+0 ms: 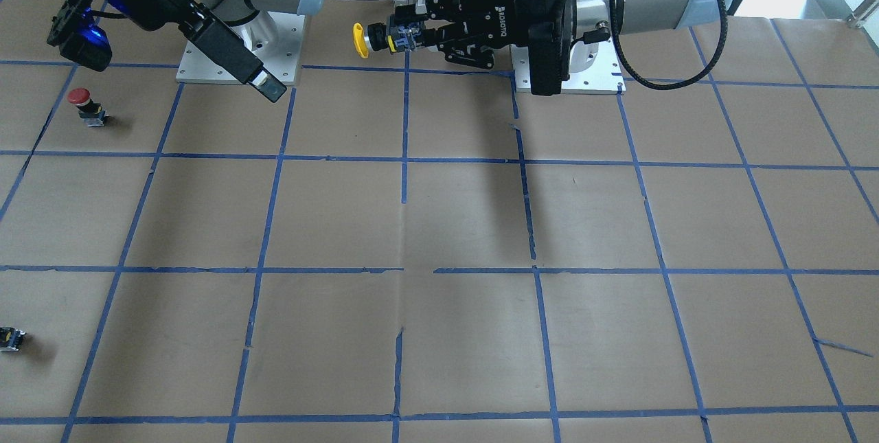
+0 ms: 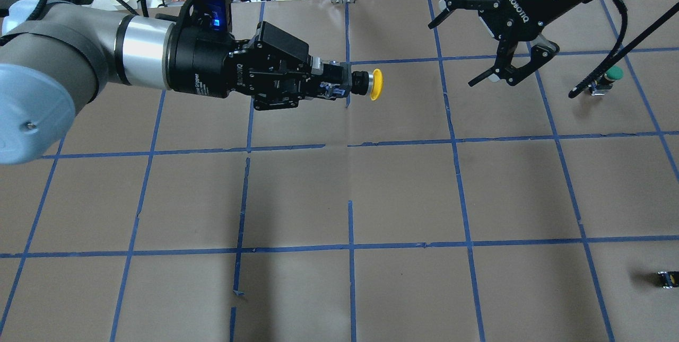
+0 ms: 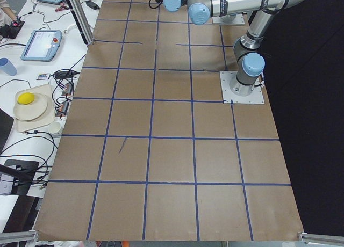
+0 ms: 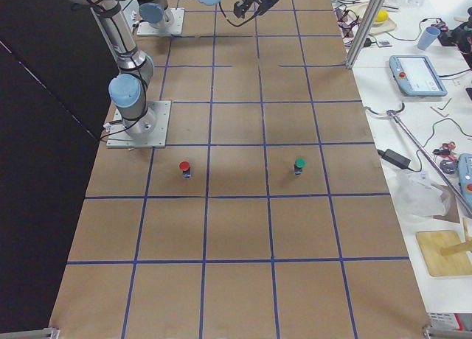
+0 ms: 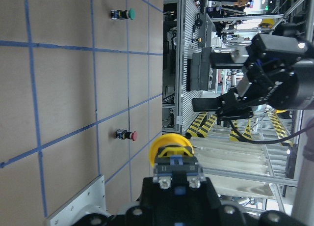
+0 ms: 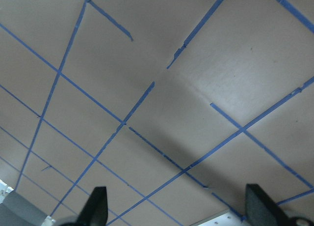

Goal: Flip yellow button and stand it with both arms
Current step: 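Lift the yellow button with the left gripper toward the table center, then hold the button with the left gripper while the right gripper grasps its yellow cap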

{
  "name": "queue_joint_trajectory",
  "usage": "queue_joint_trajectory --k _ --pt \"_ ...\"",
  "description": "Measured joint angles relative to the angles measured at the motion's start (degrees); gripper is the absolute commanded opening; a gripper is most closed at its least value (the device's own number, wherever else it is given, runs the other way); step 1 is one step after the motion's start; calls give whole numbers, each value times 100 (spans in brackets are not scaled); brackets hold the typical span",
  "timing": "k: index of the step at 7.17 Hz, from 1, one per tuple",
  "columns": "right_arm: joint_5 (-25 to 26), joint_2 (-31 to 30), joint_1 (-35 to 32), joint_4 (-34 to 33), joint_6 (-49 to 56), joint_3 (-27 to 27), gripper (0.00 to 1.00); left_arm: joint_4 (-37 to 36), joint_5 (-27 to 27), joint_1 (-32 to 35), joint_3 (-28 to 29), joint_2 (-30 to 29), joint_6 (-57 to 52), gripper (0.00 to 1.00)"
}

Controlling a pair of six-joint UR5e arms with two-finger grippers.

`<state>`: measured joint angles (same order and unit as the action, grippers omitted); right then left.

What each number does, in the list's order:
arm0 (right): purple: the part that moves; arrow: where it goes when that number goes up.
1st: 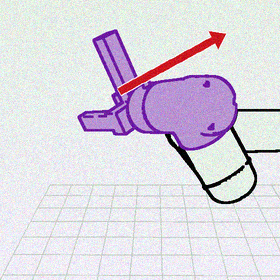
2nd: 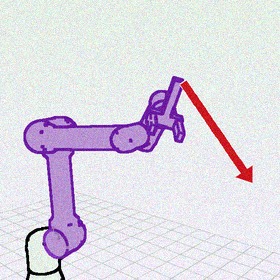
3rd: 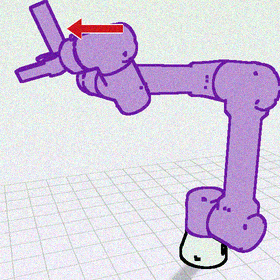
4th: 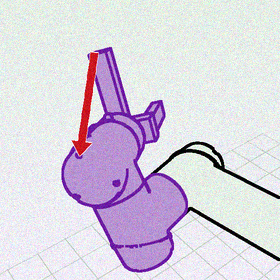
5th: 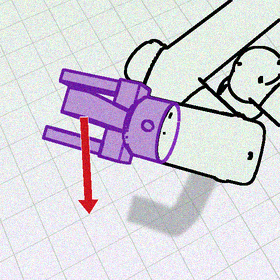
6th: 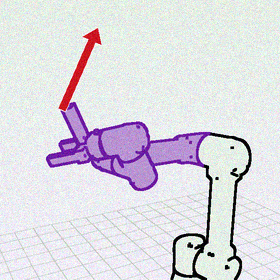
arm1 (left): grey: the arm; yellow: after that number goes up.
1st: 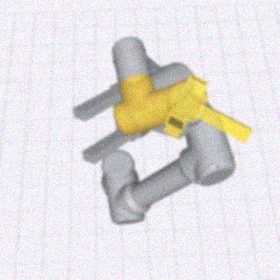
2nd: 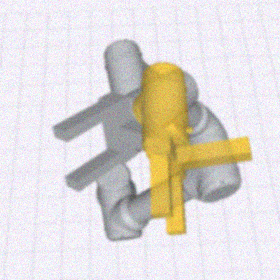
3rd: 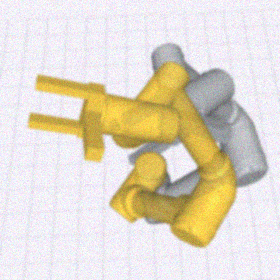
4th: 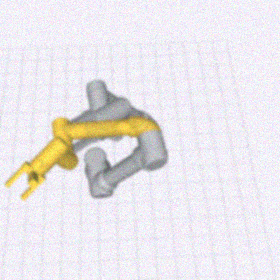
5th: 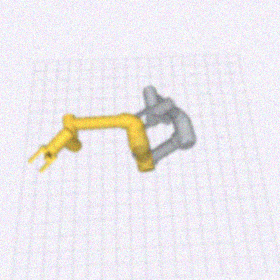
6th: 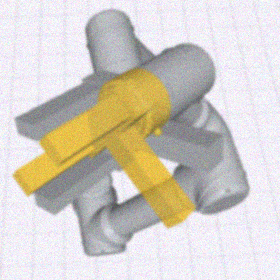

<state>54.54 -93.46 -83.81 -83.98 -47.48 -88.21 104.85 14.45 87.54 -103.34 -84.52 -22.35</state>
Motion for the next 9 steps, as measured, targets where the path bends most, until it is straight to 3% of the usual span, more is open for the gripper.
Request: queue_joint_trajectory --k 2,9 --pt "-757 -41 23 -16 -867 -12 99 -482 -362 99 -18 5 363 18" --pt "-1319 -447 -87 99 -1667 -370 98 -843 -512 123 -135 24 649 18"
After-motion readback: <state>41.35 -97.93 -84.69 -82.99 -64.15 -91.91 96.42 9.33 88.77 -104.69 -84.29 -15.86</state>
